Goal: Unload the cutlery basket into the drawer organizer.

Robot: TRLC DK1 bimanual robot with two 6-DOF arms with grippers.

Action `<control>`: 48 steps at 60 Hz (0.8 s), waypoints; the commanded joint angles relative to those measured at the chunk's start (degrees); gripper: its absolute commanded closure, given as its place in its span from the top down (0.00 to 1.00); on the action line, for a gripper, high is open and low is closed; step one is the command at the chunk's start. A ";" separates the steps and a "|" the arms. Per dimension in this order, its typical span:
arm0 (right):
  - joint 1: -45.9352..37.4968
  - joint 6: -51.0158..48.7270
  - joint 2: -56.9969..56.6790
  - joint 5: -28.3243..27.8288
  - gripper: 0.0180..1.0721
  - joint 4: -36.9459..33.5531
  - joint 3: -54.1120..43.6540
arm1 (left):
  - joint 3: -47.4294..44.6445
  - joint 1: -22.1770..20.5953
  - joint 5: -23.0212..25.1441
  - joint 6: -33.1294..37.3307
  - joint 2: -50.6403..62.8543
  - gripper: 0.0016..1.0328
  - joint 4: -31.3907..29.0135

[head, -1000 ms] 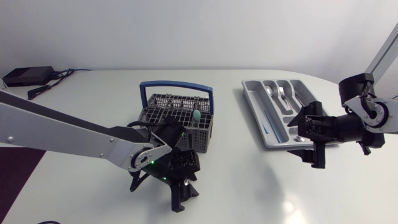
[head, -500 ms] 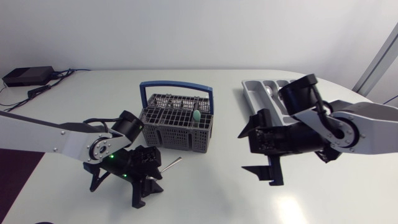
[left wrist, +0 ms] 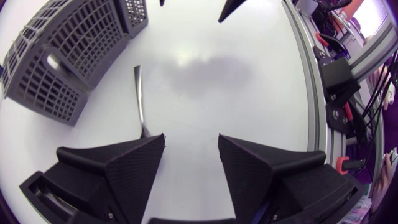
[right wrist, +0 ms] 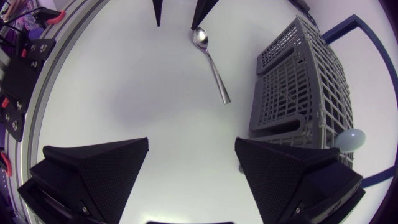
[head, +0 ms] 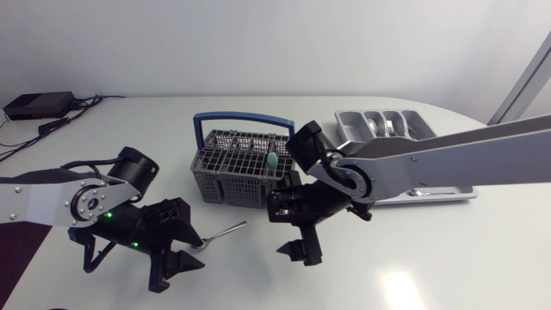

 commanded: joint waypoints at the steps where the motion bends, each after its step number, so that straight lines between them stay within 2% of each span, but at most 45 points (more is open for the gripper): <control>1: 1.48 2.91 3.47 0.20 0.95 -0.05 2.79 | 1.58 3.31 1.54 0.89 -0.30 0.80 -0.26; 16: 5.26 7.13 11.91 -0.15 0.95 -0.40 10.52 | 4.31 8.67 3.83 -0.34 0.58 0.83 0.53; 24: 6.75 9.33 16.04 -0.15 0.95 -0.58 14.65 | 4.57 11.49 5.24 -1.48 1.19 0.94 2.29; 37: 8.42 9.94 20.08 -1.29 0.92 -2.60 19.58 | 5.01 16.14 7.08 -3.42 1.89 0.95 4.92; 48: 9.65 12.05 21.05 -0.68 0.92 -1.81 21.69 | 5.01 18.08 7.35 -3.68 3.04 0.95 5.98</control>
